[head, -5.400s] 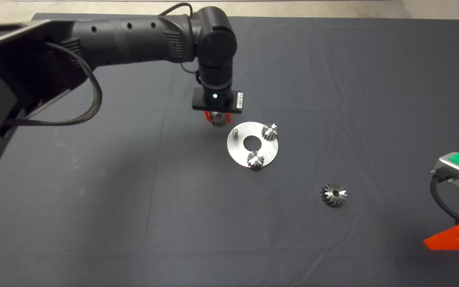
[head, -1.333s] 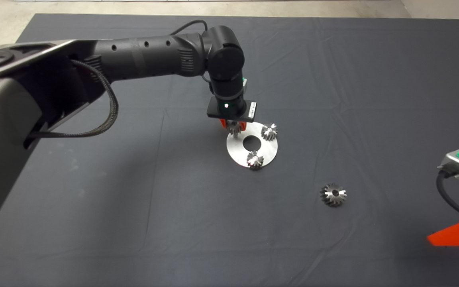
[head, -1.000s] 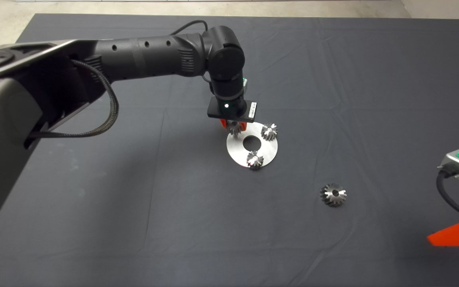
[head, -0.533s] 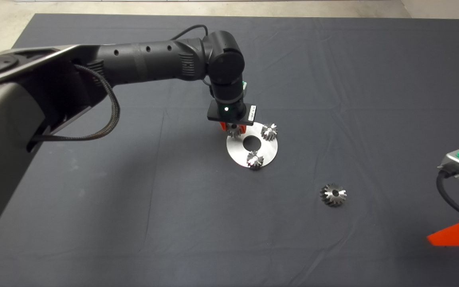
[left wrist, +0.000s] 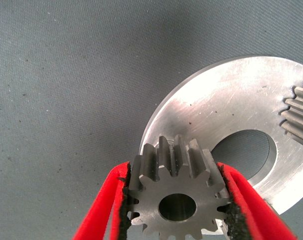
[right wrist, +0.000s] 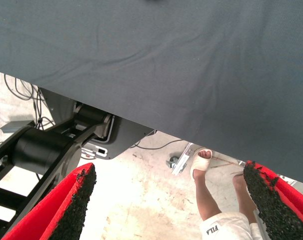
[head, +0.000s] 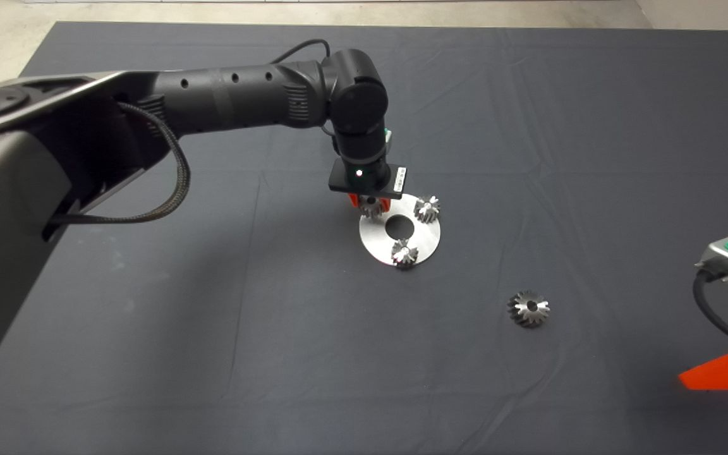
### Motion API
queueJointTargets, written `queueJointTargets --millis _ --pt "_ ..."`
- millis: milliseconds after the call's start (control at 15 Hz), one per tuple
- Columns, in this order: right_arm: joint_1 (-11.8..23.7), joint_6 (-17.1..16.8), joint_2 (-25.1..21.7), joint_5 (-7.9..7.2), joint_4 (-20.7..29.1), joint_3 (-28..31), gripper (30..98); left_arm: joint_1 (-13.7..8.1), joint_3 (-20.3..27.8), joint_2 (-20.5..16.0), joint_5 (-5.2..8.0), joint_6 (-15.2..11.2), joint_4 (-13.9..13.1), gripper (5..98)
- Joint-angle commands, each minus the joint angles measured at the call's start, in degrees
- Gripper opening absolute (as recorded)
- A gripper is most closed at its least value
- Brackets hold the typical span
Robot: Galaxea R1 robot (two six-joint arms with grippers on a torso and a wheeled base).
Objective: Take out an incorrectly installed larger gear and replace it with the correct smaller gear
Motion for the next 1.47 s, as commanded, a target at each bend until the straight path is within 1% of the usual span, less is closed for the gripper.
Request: queueJointTargets --millis 0,200,267,400,467,533,600,667,733,800,867,933,1000,1067,1133,1200,1267,1333,1400 --pt "1.1 0.4 -0.2 0.16 2.1 0.2 78.0 -1.3 1.0 0.3 0.49 -0.1 -0.5 38.7" --pt "1.1 0.4 -0.2 0.16 2.1 0.2 78.0 -1.5 1.3 0.3 0.58 -0.1 -0.5 39.6" --pt "1.1 0.4 -0.2 0.16 2.1 0.2 78.0 -1.6 1.3 0.2 0.52 -0.1 -0.6 43.2" --pt "1.1 0.4 -0.1 0.16 2.1 0.1 78.0 -1.7 1.3 0.3 0.58 -0.1 -0.6 43.9" --pt "1.1 0.4 -0.2 0.16 2.1 0.1 78.0 -2.4 1.4 0.2 1.49 0.0 -0.8 45.2" --pt "1.1 0.4 -0.2 0.16 2.2 0.1 78.0 -6.5 1.7 0.1 2.46 0.2 -1.4 48.6" --pt "1.1 0.4 -0.2 0.16 2.3 0.1 78.0 -12.5 2.7 -0.6 3.3 0.4 -4.2 48.8" --pt "1.1 0.4 -0.2 0.16 2.3 0.2 78.0 -17.6 3.1 -1.1 3.74 0.6 -7.3 51.8" --pt "1.1 0.4 -0.2 0.16 2.4 0.2 78.0 -22.3 3.7 -2.3 3.74 1.5 -10.0 53.6" --pt "1.1 0.4 -0.3 0.16 2.4 0.2 78.0 -25.0 7.1 -4.3 3.75 1.9 -12.3 53.6" --pt "1.1 0.4 -0.4 0.16 2.3 0.2 78.0 -25.5 13.6 -7.5 3.92 1.5 -13.0 53.6" --pt "1.1 0.5 -0.6 0.16 2.3 0.3 78.0 -25.5 20.9 -12.6 3.74 -0.1 -13.0 55.9" --pt "1.1 0.8 -1.1 0.16 2.3 0.4 78.0 -25.4 28.2 -18.7 3.56 -4.1 -13.0 58.0" --pt "1.1 0.9 -1.8 0.16 2.3 0.5 78.0 -25.5 36.9 -23.8 3.65 -8.8 -12.9 58.1" --pt "1.1 0.9 -1.9 0.25 2.3 0.5 78.0 -25.5 46.5 -28.4 3.8 -13.1 -12.5 60.0" --pt "1.1 0.9 -1.6 0.25 2.3 0.5 78.0 -25.5 53.3 -31.5 3.83 -17.5 -11.1 63.7" --pt "1.1 0.9 -1.4 0.25 2.3 0.5 78.0 -25.5 61.3 -35.1 4.33 -23.6 -8.6 63.8" --pt "1.1 1.0 -1.2 0.31 2.3 0.4 78.0 -25.5 66.1 -37.5 5.87 -26.8 -7.4 63.8" --pt "1.1 0.9 -1.1 0.34 2.2 0.4 78.0 -25.5 67.7 -39.1 6.81 -27.9 -7.2 66.6"
